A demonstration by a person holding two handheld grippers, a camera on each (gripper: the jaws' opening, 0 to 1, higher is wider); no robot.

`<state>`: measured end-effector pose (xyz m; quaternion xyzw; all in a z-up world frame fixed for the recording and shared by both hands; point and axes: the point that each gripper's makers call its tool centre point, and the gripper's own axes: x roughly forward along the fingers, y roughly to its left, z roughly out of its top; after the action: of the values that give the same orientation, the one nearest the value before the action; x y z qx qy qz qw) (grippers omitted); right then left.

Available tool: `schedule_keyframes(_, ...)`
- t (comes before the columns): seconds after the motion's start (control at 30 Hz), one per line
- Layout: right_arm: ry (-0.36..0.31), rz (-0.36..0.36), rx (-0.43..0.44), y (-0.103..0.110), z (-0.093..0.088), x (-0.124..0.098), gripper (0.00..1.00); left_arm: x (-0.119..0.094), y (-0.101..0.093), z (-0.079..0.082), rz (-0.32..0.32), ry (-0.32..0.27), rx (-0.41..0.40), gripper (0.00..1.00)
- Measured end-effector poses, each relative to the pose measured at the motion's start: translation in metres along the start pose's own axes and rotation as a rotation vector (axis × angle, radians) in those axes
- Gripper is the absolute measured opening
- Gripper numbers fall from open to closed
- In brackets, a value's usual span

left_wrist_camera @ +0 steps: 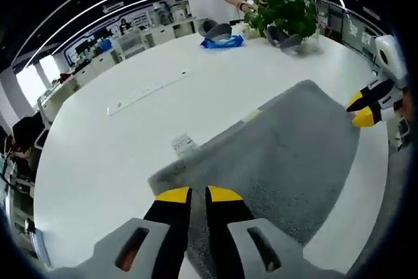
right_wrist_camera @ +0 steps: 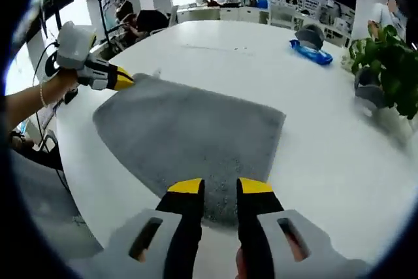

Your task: Fold the towel on the table until its edges align and the towel forms a compact rectangular stack.

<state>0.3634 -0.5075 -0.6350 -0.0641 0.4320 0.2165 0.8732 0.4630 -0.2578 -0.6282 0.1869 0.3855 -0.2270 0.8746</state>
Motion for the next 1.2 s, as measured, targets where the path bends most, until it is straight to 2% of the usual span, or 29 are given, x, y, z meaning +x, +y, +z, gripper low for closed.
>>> schedule_keyframes(0.07, 0.038, -0.014, -0.029, 0.0, -0.008, 0.003, 0.17, 0.005, -0.001, -0.004, -0.009, 0.026, 0.01, 0.08)
schedule_keyframes(0.13, 0.063, -0.021, -0.04, 0.0, -0.013, 0.005, 0.15, 0.011, -0.005, -0.018, -0.031, 0.113, 0.042, 0.07)
schedule_keyframes(0.17, 0.074, -0.019, -0.039, 0.0, -0.014, 0.006, 0.15, 0.013, -0.007, -0.022, -0.038, 0.133, 0.049, 0.06)
schedule_keyframes(0.23, 0.097, -0.003, -0.027, 0.0, -0.017, 0.009, 0.15, 0.017, -0.011, -0.019, -0.043, 0.109, 0.077, 0.04)
schedule_keyframes(0.3, 0.108, 0.015, -0.025, 0.0, -0.017, 0.011, 0.15, 0.016, -0.01, -0.018, -0.052, 0.145, 0.139, 0.04)
schedule_keyframes(0.43, 0.126, 0.023, -0.038, 0.001, -0.018, 0.014, 0.14, 0.018, -0.011, -0.017, -0.097, 0.172, 0.171, 0.04)
schedule_keyframes(0.6, 0.146, 0.014, -0.063, 0.002, -0.019, 0.016, 0.13, 0.018, -0.012, -0.017, -0.131, 0.203, 0.175, 0.04)
schedule_keyframes(0.73, 0.15, 0.002, -0.11, 0.004, -0.019, 0.016, 0.12, 0.018, -0.014, -0.017, -0.159, 0.202, 0.231, 0.04)
schedule_keyframes(0.83, 0.149, -0.006, -0.127, 0.004, -0.019, 0.016, 0.11, 0.018, -0.015, -0.017, -0.174, 0.213, 0.227, 0.03)
schedule_keyframes(0.97, 0.152, -0.01, -0.121, 0.003, -0.019, 0.016, 0.11, 0.018, -0.014, -0.017, -0.202, 0.249, 0.195, 0.03)
schedule_keyframes(1.2, 0.193, -0.017, -0.081, 0.0, -0.018, 0.018, 0.1, 0.017, -0.017, -0.018, -0.196, 0.245, 0.259, 0.03)
